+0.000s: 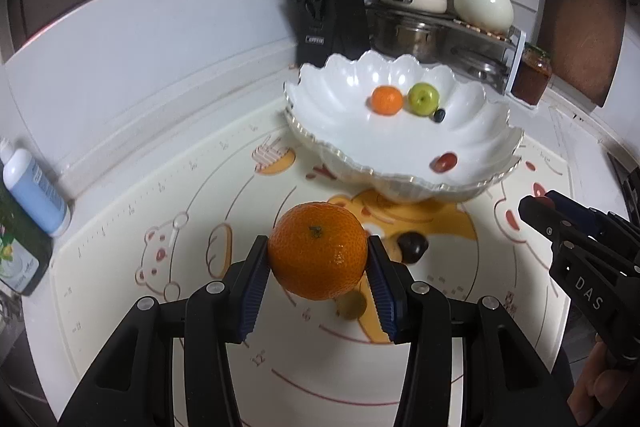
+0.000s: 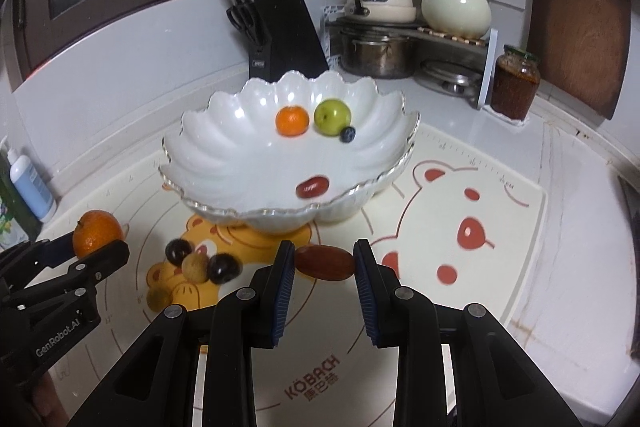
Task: Organize fruits
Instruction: 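Carry the tangerine with the left tool over the bowl while the right tool carries the date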
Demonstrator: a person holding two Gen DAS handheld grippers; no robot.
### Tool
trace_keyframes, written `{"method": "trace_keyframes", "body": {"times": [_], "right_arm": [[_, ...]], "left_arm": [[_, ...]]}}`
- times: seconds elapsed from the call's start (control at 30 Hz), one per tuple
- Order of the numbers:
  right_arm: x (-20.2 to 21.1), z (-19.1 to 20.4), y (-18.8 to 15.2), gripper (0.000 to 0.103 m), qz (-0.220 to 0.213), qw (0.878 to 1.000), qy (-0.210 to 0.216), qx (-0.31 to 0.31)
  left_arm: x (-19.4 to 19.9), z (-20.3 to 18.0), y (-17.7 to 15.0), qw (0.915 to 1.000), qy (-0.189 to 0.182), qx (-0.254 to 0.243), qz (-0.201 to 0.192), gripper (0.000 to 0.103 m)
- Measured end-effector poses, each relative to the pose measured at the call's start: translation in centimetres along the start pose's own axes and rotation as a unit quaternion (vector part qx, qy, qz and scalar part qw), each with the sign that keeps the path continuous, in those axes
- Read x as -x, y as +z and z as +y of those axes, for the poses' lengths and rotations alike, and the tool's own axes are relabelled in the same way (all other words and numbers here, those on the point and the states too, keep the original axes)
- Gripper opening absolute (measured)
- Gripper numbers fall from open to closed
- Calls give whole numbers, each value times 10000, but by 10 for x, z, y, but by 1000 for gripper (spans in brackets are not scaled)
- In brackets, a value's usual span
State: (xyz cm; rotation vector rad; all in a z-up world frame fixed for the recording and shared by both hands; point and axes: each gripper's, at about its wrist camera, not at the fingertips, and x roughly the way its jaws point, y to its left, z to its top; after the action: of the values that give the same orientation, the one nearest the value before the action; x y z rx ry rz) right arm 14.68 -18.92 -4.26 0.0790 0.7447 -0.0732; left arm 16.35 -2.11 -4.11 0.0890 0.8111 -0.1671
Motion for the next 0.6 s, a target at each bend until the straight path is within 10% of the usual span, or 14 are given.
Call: {"method": "trace_keyframes", "body": {"times": [0.6], "right_arm": [[0, -12, 54, 31, -403, 9990, -82, 194]], "left_arm": [[-5, -13, 52, 9991, -140, -179, -368, 47]]}}
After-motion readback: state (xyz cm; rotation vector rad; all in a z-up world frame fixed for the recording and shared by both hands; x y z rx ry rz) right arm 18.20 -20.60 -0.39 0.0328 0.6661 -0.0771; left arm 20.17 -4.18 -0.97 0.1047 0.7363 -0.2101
